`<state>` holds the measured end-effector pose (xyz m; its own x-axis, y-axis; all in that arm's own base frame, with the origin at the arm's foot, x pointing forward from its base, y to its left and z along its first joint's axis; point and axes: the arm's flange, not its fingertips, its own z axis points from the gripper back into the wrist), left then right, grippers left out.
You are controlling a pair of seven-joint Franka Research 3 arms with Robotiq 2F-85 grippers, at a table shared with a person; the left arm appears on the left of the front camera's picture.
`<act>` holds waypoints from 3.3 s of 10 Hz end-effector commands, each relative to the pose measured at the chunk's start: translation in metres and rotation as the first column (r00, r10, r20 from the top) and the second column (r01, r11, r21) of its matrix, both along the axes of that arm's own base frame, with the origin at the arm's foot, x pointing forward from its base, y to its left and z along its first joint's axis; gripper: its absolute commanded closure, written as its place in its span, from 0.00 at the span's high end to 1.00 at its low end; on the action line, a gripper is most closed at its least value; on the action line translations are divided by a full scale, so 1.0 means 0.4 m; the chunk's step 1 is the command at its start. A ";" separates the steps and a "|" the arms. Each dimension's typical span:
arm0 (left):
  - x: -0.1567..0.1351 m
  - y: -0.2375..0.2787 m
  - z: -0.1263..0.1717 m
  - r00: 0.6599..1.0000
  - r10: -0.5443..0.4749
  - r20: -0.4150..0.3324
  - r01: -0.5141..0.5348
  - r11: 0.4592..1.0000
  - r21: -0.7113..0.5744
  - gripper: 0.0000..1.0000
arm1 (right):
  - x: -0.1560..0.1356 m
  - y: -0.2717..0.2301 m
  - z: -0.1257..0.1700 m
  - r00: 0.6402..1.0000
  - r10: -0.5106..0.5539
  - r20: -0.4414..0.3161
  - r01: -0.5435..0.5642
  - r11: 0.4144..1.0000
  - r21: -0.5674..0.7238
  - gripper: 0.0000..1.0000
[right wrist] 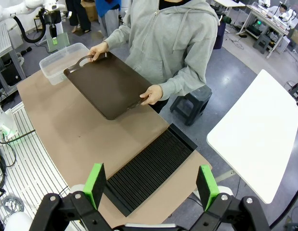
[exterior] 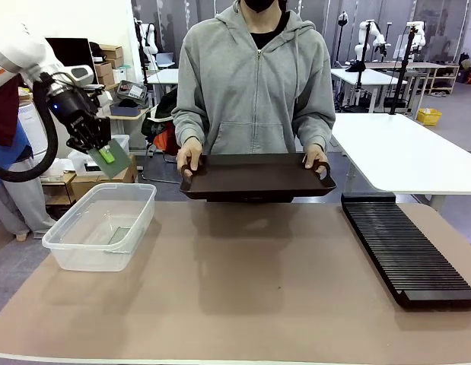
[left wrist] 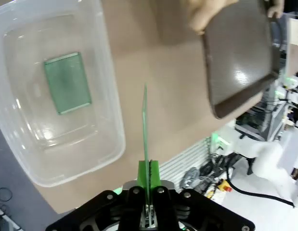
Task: Sort PCBs into racks and boxes based on the side picked up.
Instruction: If the short side of the Blank PCB is picked up, insert it into the PCB Rack ; if the long side is picked up, place it in the Organizing box.
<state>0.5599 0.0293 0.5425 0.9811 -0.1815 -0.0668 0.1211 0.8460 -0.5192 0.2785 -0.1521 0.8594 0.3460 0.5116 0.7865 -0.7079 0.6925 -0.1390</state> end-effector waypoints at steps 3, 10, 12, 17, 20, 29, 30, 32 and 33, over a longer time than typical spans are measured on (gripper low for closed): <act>0.009 -0.050 -0.108 0.988 0.013 0.153 -0.037 0.988 0.149 0.03 | -0.002 0.006 -0.004 1.000 0.005 -0.002 -0.005 1.000 0.000 1.00; -0.039 -0.051 -0.227 0.974 0.112 0.197 -0.129 0.988 0.079 0.03 | -0.002 0.006 -0.004 1.000 0.005 -0.002 -0.005 1.000 0.000 1.00; -0.005 -0.058 -0.220 0.985 0.078 0.151 -0.093 0.991 0.096 0.03 | -0.002 0.006 -0.004 1.000 0.005 -0.002 -0.005 1.000 0.000 1.00; -0.007 -0.056 -0.280 0.982 0.037 0.184 -0.073 0.978 0.194 0.03 | -0.002 0.006 -0.004 1.000 0.005 -0.002 -0.005 1.000 0.000 1.00; -0.027 -0.034 -0.351 0.981 0.030 0.194 -0.075 0.971 0.227 0.03 | -0.002 0.006 -0.004 1.000 0.005 -0.002 -0.005 1.000 0.000 1.00; -0.050 -0.039 -0.477 0.995 0.056 0.083 -0.072 0.976 0.203 0.23 | -0.002 0.006 -0.004 1.000 0.005 -0.002 -0.005 1.000 0.000 1.00; -0.050 -0.034 -0.468 0.993 0.072 0.095 -0.091 0.975 0.204 0.43 | -0.002 0.006 -0.004 1.000 0.005 -0.002 -0.005 1.000 0.000 1.00; -0.046 -0.007 -0.434 0.987 0.095 0.133 -0.123 0.968 0.217 0.63 | -0.002 0.006 -0.004 1.000 0.005 -0.002 -0.005 1.000 0.000 1.00; -0.048 0.000 -0.412 0.980 0.114 0.161 -0.148 0.964 0.221 0.47 | -0.002 0.006 -0.004 1.000 0.005 -0.002 -0.005 1.000 0.000 1.00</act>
